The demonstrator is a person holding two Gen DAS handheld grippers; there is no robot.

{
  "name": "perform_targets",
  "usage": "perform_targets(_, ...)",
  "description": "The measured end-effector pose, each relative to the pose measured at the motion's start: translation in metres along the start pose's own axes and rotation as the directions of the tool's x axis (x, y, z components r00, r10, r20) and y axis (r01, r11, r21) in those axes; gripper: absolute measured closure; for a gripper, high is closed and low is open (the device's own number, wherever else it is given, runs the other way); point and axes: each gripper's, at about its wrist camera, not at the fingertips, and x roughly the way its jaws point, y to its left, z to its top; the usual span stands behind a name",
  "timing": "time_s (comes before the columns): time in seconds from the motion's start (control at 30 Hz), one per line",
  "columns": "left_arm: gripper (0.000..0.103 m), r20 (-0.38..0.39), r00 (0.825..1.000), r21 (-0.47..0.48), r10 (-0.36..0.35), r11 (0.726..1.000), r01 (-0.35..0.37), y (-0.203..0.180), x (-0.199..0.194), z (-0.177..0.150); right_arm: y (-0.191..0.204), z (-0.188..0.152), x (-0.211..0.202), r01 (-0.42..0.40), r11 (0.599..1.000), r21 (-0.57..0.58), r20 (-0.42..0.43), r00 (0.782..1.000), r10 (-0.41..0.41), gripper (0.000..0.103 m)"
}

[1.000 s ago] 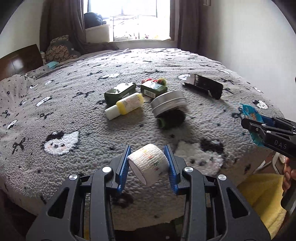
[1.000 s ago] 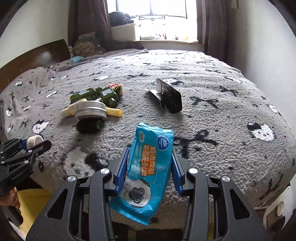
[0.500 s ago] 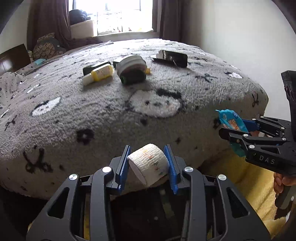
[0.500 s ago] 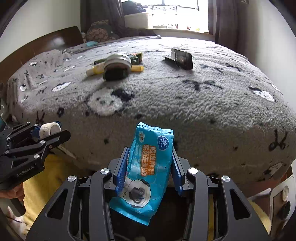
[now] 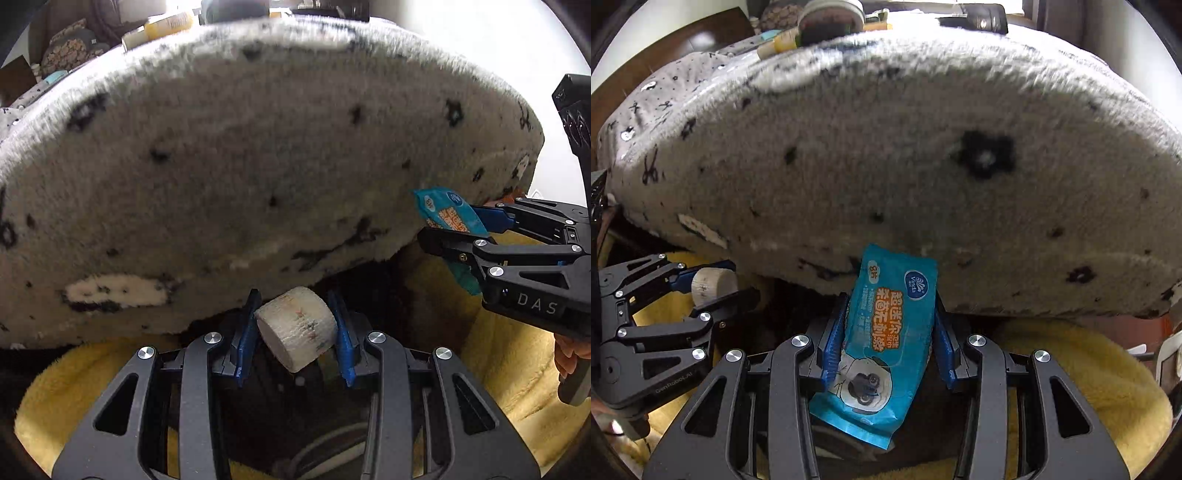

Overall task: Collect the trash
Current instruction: 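Lower both items into the bin and open both tools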

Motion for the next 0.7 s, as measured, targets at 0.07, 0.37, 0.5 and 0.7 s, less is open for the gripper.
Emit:
perform_targets(0.07, 0.068, -0.030, 0.999, -0.011, -0.016, 1.000, 0.015, 0.001, 0.010, -0.006, 0.000, -0.005, 0.009, 0.004, 1.000, 0.004, -0.022, 1.000, -0.003, 0.060)
perform_targets(0.37, 0.068, -0.145, 0.988, -0.035, -0.044, 0.999, 0.039, 0.006, 0.043, -0.025, -0.001, -0.021, 0.041, -0.058, 0.997, 0.049, -0.133, 0.989, 0.064, 0.060)
perform_targets(0.5, 0.068, -0.184, 0.981, -0.034, -0.060, 0.998, 0.054, 0.001, 0.055, -0.028, -0.001, -0.026, 0.053, -0.085, 0.994, 0.070, -0.176, 0.980, 0.096, 0.060)
perform_targets(0.7, 0.067, -0.219, 0.974, -0.053, -0.067, 0.997, 0.057, 0.003, 0.063, -0.032, 0.001, -0.030, 0.062, -0.102, 0.991, 0.089, -0.204, 0.972, 0.118, 0.058)
